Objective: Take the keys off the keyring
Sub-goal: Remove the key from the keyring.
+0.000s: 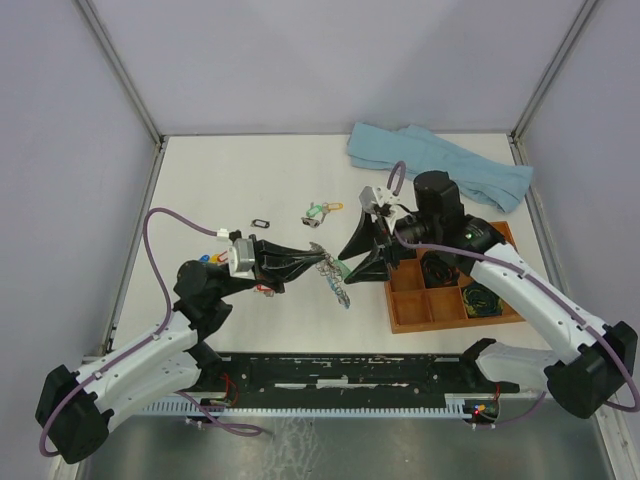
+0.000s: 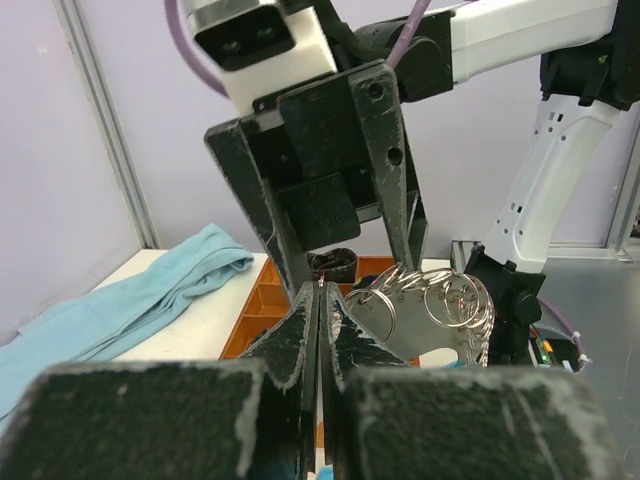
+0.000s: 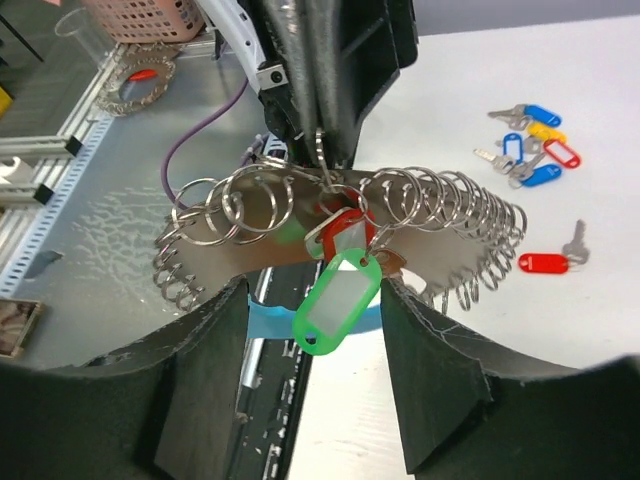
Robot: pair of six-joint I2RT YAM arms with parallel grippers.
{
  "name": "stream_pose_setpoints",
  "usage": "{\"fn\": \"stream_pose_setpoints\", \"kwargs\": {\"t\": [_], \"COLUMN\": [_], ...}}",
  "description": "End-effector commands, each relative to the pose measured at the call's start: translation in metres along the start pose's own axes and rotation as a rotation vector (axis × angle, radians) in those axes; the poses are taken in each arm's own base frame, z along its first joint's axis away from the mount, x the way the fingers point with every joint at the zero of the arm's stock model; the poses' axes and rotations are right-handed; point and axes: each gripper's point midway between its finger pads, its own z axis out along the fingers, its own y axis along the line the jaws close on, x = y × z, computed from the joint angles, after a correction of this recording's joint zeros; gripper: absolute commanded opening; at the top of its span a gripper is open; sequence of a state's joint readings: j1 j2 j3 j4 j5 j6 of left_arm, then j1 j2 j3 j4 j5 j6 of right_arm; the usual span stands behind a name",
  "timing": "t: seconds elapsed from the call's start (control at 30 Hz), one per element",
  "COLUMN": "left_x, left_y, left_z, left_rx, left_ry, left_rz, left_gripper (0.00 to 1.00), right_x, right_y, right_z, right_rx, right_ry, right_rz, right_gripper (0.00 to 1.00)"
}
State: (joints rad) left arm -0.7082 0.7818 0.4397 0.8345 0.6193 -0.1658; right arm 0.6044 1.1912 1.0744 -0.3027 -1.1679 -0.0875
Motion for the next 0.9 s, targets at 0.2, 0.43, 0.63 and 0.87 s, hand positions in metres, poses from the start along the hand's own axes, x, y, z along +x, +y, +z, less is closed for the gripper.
{"fn": "stream_pose_setpoints", "kwargs": {"t": [0.2, 0.43, 0.63, 0.87], "left_x": [-0.03, -0.03, -0.032, -0.033], "left_y": [0.0, 0.003, 0.005, 0.007], "left_z": [0.001, 0.004, 0.005, 0.005], "left_rx": [-0.009, -0.018, -0.033, -0.045], "left_ry": [-0.112, -0.116, -0.13, -0.141], "left_rz": [0.034, 0.014, -0.004, -0.025], "left_gripper": [0.03, 0.03, 0.03, 0.03], "right_x": [-0.019, -0.023, -0.023, -0.022], "right_y": [0.019, 0.015, 0.015, 0.01], "right_z": [-0.013, -0.006, 0.004, 0.01], "right_rx": [-0.024, -0.002, -0.004, 0.032], "right_ry": [-0.012, -0.039, -0.059, -0.058], "right_rz": [-0.241, -0.219, -0.192, -0.186], "right_gripper": [0.58, 0.5, 0.5, 0.5]}}
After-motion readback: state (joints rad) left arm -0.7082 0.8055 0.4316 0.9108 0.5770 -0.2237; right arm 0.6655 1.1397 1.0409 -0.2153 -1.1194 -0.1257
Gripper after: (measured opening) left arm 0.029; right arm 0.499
